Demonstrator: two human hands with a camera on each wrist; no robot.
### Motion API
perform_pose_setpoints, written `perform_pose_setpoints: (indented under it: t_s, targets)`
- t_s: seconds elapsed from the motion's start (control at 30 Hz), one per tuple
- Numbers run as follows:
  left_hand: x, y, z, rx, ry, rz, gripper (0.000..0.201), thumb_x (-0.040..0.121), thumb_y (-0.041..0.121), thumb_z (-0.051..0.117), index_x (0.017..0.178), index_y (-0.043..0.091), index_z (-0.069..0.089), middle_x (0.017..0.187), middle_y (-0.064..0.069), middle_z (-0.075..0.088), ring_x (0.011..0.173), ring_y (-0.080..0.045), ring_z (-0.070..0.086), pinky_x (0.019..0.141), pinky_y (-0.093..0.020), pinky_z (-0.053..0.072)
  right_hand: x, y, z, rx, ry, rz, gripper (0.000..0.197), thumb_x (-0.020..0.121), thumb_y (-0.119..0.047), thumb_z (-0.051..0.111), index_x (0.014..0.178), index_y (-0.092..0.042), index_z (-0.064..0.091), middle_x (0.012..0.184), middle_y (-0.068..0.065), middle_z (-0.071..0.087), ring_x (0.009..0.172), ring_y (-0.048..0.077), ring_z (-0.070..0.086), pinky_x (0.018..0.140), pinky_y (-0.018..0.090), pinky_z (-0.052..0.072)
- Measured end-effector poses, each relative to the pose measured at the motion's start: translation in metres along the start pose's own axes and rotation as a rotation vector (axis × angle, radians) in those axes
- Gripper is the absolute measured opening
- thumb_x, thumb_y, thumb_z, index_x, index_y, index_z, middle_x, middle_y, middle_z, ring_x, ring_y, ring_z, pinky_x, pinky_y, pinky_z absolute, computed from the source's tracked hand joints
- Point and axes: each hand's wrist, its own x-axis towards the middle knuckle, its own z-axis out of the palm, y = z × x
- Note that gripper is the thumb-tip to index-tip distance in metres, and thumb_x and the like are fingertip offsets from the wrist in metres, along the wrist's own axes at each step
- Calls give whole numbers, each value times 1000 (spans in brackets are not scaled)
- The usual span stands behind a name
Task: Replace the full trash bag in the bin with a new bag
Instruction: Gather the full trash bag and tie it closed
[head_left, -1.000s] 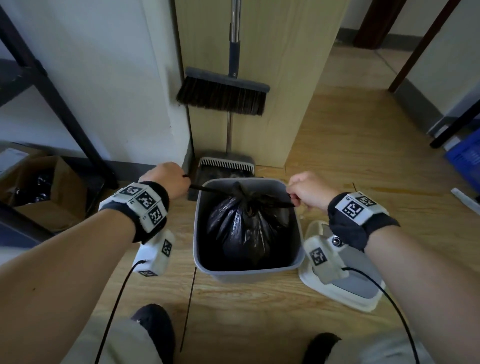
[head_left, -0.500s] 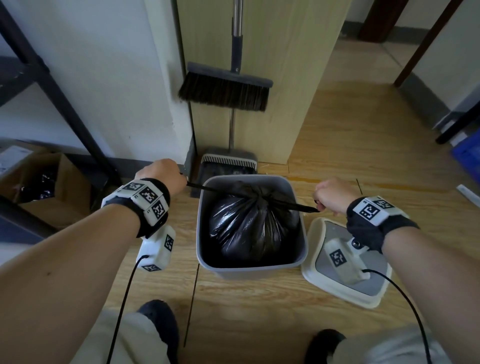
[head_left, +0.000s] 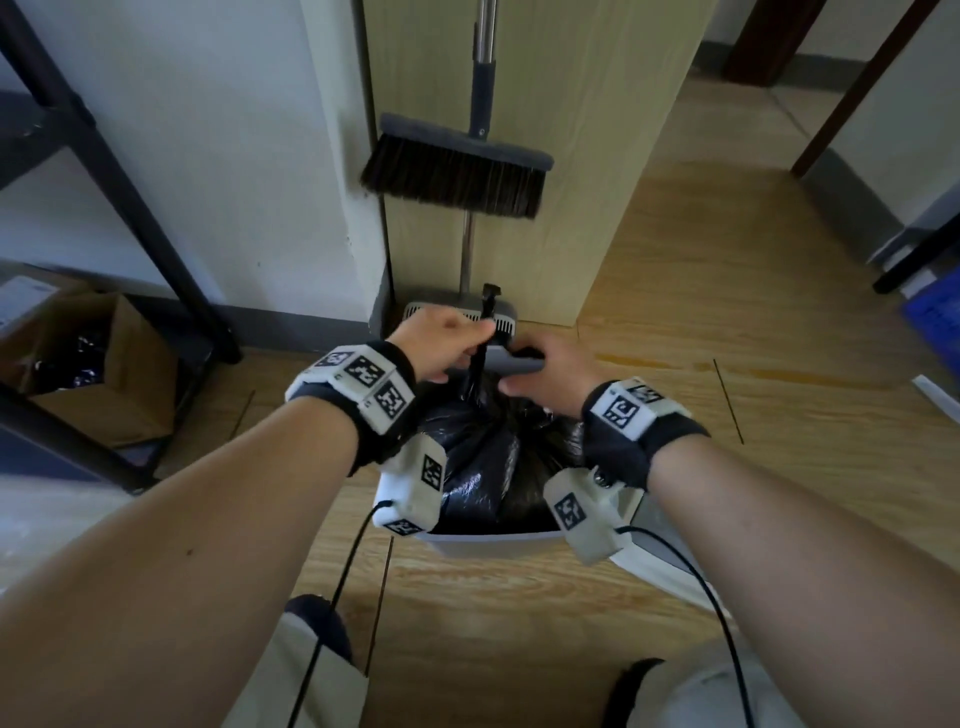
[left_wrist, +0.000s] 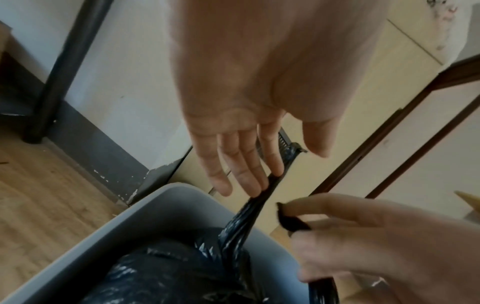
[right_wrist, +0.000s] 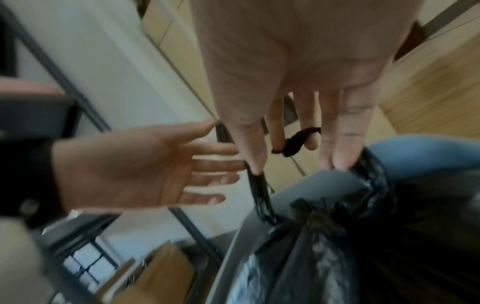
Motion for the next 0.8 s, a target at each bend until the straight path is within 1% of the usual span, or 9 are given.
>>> perform_pose_setpoints:
  t_s: [0.17,0.27,0.3,0.37,0.43,0.5,0.57,0.63,0.8]
  targets:
    - [2,-6,3,153,7,28,11,89,22,60,99,18,62,99,-9,62,90,-20,59,62,-23,48,6,0,30,-380,-407,28,92,73,-36,76,148,-17,27,151,4,38,137,21,39,108,31,37]
    - [3,-11,0,179,-11,-38,3,89,14,59,89,13,61,93,-13,60,85,-23,55,59,-24,45,7,7,35,-485,-435,73,90,71,-31,76,147,-16,29,142,5,48,129,23,48,100,33,44]
    - [3,-13,-1,199,-28,-75,5,89,14,59,88,10,62,92,-14,61,85,-23,56,61,-25,46,8,9,35,-525,-419,58,75,73,-27,73,139,-16,40,130,6,58,117,24,56,89,32,49]
    - [6,-16,-3,250,-63,-147,17,89,16,60,98,4,66,85,-10,64,84,-22,61,67,-27,49,10,11,34,-550,-369,35,18,78,-20,66,93,-13,61,87,5,63,78,21,60,64,29,45]
    - [9,-17,-3,308,-95,-184,25,89,17,58,106,0,66,78,-5,63,81,-19,61,64,-23,48,12,11,32,-511,-348,24,33,80,-15,61,57,-16,37,59,1,40,55,19,41,53,27,31]
    - [11,-16,-1,391,-114,-176,26,91,19,56,106,-1,65,88,-8,66,85,-20,60,61,-21,45,14,8,26,-442,-326,-6,40,80,-13,59,53,-17,29,56,-1,30,54,18,32,52,27,25]
    - [14,-15,-2,404,-85,-165,32,90,23,57,106,-3,64,99,-14,68,88,-23,61,69,-28,49,14,0,15,-379,-253,-7,23,81,-15,59,60,-18,52,62,-2,44,60,18,42,56,26,31]
    - [15,-12,-2,401,-36,-137,35,90,25,57,110,-2,64,96,-14,66,85,-23,59,75,-33,49,13,-4,5,-324,-223,-37,16,83,-17,62,96,-18,71,85,-1,62,77,16,54,66,26,39]
    - [14,-3,-2,425,25,-78,39,91,29,54,106,-5,65,79,-10,56,65,-19,50,61,-28,42,7,-6,-3,-259,-145,-47,30,81,-16,64,110,-17,70,105,2,68,88,18,58,77,28,47]
